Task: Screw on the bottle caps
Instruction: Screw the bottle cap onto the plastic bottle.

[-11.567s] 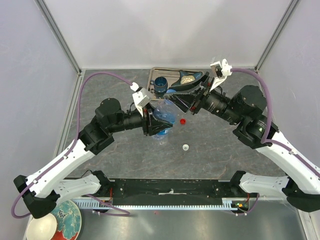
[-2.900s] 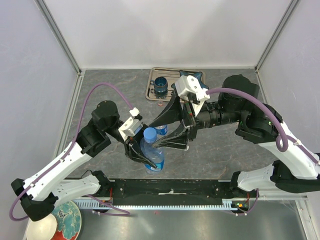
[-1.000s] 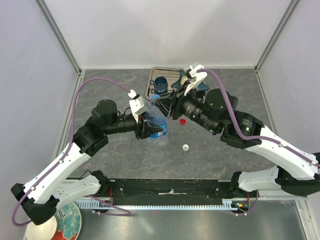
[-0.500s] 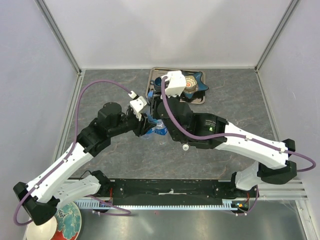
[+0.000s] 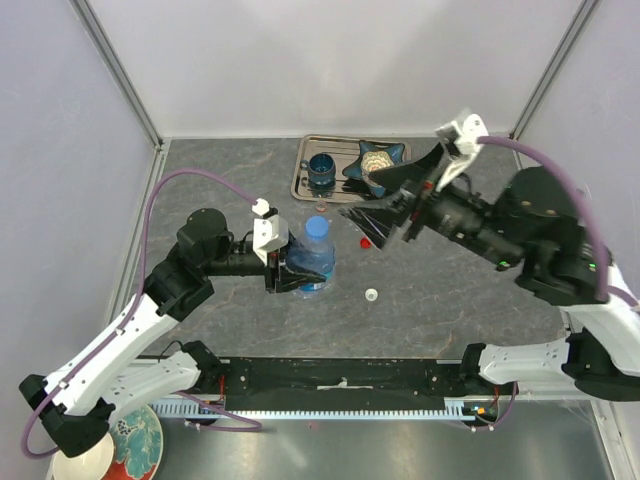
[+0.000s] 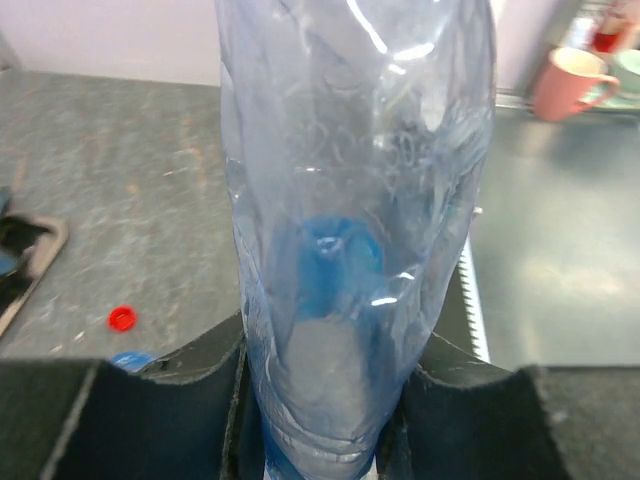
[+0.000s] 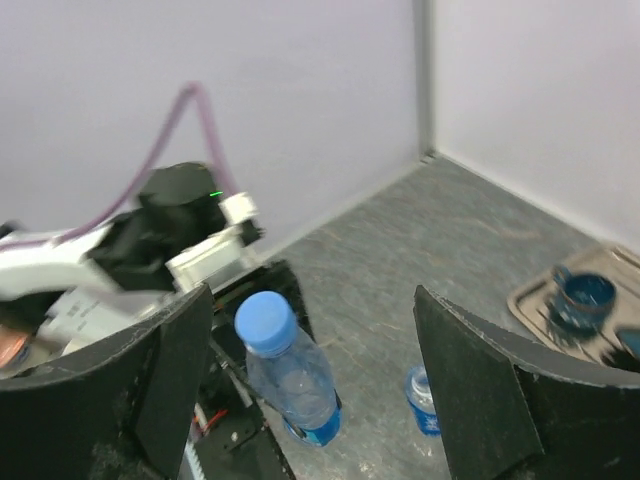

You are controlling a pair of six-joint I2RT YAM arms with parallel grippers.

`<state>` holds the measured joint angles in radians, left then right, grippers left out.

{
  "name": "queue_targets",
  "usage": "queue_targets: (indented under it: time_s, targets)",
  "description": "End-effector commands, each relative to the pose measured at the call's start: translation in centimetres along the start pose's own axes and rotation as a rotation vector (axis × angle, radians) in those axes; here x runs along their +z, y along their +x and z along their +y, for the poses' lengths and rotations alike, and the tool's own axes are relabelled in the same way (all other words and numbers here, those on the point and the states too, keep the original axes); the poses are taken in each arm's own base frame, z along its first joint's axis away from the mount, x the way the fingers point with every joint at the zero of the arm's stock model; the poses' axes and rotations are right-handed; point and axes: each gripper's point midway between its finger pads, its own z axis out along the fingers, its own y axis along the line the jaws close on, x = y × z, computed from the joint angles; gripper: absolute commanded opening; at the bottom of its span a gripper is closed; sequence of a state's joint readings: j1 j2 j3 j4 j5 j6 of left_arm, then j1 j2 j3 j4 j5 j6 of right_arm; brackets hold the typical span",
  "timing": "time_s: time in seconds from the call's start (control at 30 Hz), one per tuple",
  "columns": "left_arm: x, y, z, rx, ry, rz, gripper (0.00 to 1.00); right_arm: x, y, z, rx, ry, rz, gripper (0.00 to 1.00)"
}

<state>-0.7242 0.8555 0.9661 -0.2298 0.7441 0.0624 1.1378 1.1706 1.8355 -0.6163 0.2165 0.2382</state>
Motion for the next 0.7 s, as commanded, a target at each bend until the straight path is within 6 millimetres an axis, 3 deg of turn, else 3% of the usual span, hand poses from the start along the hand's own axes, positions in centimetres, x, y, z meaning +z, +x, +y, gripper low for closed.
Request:
queue_targets:
  time_s: [0.0,0.1,0.2,0.33,0.67]
  targets:
    - [-0.8,-1.6,-5.3,0.062,0.318,-0.053,0.02,-2.0,1.6,5.4,-0.160,-0.381,0.093,0.88]
    - [-2.1,-1.8,-8.3,0.036,0.503,-0.054,0.02,-3.0,2.7,7.8,-0.194,-0.562,0.129,0.87]
    - [-3.1,-1.9,-10.1,0.010,0.625,-0.049,0.02,-3.1,3.4,8.7,-0.200,-0.635,0.147,0.85]
    - [-3.5,-1.8,-10.7,-0.031,0.668,-0.035,0.02,-3.5,3.3,10.4,-0.192,-0.749,0.139,0.83]
    - [-3.5,-1.8,-10.8,-0.039,0.686,-0.031,0.02,-2.7,4.1,12.2,-0.146,-0.860,0.119,0.77]
